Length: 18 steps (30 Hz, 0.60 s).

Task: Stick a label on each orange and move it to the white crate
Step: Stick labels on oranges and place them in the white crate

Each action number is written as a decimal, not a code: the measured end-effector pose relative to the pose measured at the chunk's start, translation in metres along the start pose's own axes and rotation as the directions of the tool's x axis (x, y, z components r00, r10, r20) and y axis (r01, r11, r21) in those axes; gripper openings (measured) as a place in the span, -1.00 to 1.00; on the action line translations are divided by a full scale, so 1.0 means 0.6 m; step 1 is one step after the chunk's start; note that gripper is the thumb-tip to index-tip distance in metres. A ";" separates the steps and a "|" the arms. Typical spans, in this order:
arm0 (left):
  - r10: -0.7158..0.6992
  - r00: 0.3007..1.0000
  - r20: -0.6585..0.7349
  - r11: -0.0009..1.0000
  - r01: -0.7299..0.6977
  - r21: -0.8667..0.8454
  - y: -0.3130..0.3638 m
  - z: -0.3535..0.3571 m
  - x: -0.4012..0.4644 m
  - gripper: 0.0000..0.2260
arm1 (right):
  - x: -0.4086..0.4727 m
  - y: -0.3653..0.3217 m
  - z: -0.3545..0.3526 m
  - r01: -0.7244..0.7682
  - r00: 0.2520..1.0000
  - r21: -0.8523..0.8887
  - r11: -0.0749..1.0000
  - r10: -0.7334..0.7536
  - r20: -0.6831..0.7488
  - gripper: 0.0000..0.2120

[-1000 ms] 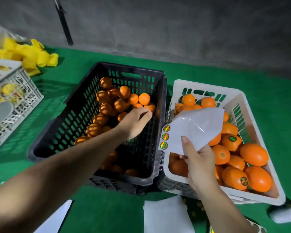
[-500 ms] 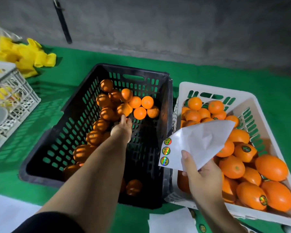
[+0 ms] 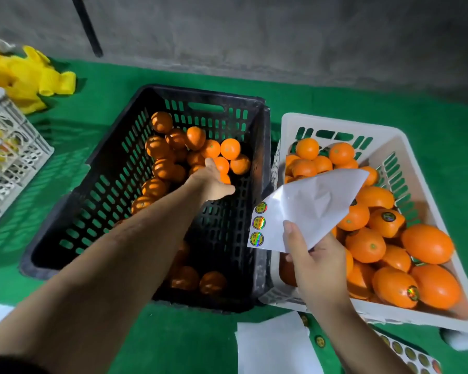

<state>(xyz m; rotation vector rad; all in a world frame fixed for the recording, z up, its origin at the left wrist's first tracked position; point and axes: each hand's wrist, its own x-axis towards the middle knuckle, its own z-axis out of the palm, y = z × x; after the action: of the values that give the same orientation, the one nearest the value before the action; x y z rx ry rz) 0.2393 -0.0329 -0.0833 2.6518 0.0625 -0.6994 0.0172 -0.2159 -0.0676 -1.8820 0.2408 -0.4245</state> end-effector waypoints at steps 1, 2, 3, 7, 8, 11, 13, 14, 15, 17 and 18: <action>0.044 0.999 0.011 0.983 -0.041 -0.180 0.023 -0.019 -0.031 -0.19 | 0.001 -0.001 0.000 -0.002 1.000 0.027 1.000 0.003 -0.007 -0.83; 0.083 0.996 0.026 0.915 -0.066 -0.398 0.041 -0.034 -0.067 -0.26 | 0.000 -0.003 -0.001 -0.007 1.000 0.059 0.998 0.008 -0.015 -0.84; 0.130 0.991 0.033 0.799 -0.085 -0.595 0.050 -0.045 -0.113 -0.31 | 0.000 -0.003 -0.003 -0.016 1.000 0.095 0.995 0.017 -0.011 -0.85; 0.343 0.939 -0.041 0.264 -0.138 -0.955 0.038 -0.033 -0.294 -0.38 | 0.004 -0.004 -0.028 -0.113 0.993 0.271 0.956 0.104 0.046 -0.89; 0.349 0.935 -0.056 0.141 -0.112 -0.984 0.031 -0.020 -0.325 -0.30 | 0.005 -0.009 -0.033 -0.151 0.988 0.371 0.916 0.148 0.035 -0.87; 0.304 0.953 -0.015 -0.063 0.005 -0.998 0.019 0.030 -0.392 0.12 | -0.010 -0.031 -0.049 -0.236 0.967 0.575 0.783 0.247 0.060 -0.69; 0.258 0.965 -0.040 -0.138 -0.004 -0.990 0.015 0.060 -0.420 0.24 | -0.032 -0.055 -0.055 -0.265 0.962 0.612 0.745 0.244 0.121 -0.64; 0.233 0.972 -0.016 -0.216 0.035 -0.976 0.011 0.074 -0.429 0.21 | -0.044 -0.067 -0.058 -0.272 0.962 0.614 0.741 0.231 0.147 -0.63; 0.219 0.975 0.039 -0.297 0.105 -0.949 0.008 0.086 -0.434 0.15 | -0.057 -0.079 -0.061 -0.262 0.965 0.608 0.750 0.211 0.156 -0.64; 0.228 0.972 0.059 -0.358 0.140 -0.923 0.002 0.101 -0.440 -0.05 | -0.080 -0.101 -0.066 -0.233 0.972 0.555 0.798 0.167 0.168 -0.66; 0.256 0.966 0.016 -0.342 0.106 -0.934 0.001 0.105 -0.442 -0.20 | -0.089 -0.110 -0.068 -0.225 0.971 0.508 0.832 0.152 0.182 -0.67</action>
<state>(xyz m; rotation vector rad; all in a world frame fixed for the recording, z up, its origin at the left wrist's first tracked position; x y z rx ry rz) -0.0219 -0.0430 -0.0053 0.7136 0.2717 -0.4428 -0.0504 -0.2086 -0.0024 -1.3212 0.1933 -0.1958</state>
